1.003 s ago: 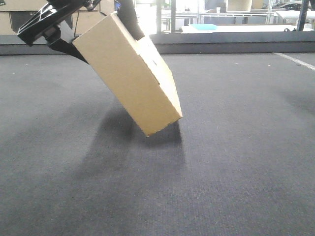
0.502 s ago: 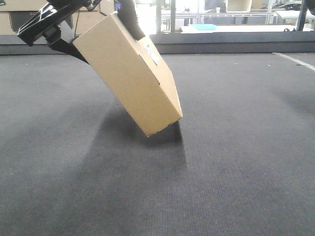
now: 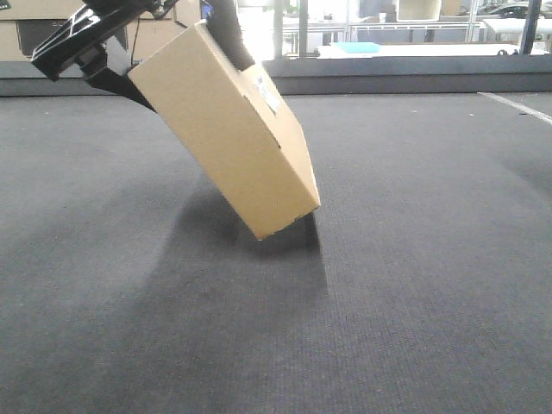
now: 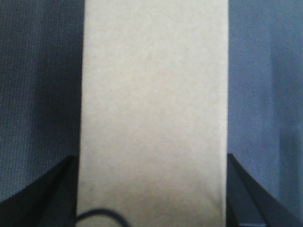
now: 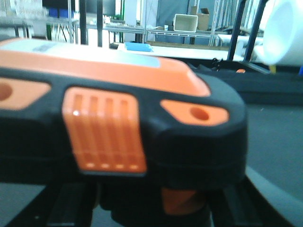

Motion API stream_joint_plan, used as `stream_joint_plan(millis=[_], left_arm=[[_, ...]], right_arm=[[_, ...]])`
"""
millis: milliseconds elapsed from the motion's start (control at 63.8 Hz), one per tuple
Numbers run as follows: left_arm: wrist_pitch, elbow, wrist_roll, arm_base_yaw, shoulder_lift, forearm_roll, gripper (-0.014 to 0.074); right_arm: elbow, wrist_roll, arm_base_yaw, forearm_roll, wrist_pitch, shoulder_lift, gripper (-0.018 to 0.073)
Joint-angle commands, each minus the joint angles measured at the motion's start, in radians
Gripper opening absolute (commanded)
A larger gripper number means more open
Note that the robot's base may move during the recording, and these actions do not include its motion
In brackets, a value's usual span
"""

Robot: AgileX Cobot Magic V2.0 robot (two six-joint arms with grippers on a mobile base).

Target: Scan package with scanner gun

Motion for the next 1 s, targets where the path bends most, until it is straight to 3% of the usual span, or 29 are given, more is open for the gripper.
stream_joint_plan(millis=[0,219,987], left_arm=[[-0.013,-0.008,0.003,0.001,-0.015,-0.01,-0.0111],[-0.013,-0.008,0.003,0.001,-0.015,-0.008,-0.0111],[-0.017,-0.008,0.003,0.001,-0.015,-0.004,-0.0111]], right_arm=[[-0.006,0.091,-0.002,-0.023,-0.079,-0.002,-0.0162],[-0.002,0.216,-0.002,-0.096,-0.314,0.1,-0.0162],[0.027,0.276,-0.002,-0.134,-0.314,0.26,-0.0162]])
